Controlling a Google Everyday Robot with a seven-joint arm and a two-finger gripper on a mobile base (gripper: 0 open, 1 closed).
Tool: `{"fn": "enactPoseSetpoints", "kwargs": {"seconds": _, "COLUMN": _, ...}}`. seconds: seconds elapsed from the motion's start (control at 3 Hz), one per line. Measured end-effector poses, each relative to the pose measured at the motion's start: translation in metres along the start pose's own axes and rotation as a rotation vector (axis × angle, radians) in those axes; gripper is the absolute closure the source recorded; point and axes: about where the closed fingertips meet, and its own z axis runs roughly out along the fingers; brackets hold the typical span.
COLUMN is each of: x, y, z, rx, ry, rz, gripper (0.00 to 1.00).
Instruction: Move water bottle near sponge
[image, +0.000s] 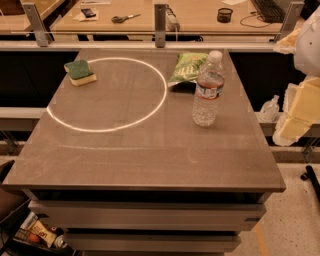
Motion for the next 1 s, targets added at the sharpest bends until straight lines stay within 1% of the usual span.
{"fn": "enactPoseSetpoints", "kwargs": {"seconds": 0.33, "x": 0.000, "y": 0.000, "z": 0.000, "rx": 0.000, "ry": 0.000, "rz": 0.000, "gripper": 0.00}}
{"fn": "enactPoseSetpoints", "kwargs": {"seconds": 0.67, "x": 0.000, "y": -0.004, "z": 0.003, "rx": -0.006, "ry": -0.024, "rz": 0.024, "gripper": 0.00}}
{"fn": "enactPoseSetpoints", "kwargs": {"seconds": 1.0, "x": 0.009, "y": -0.014, "z": 0.019, "rx": -0.015, "ry": -0.111, "rz": 0.104, "gripper": 0.00}}
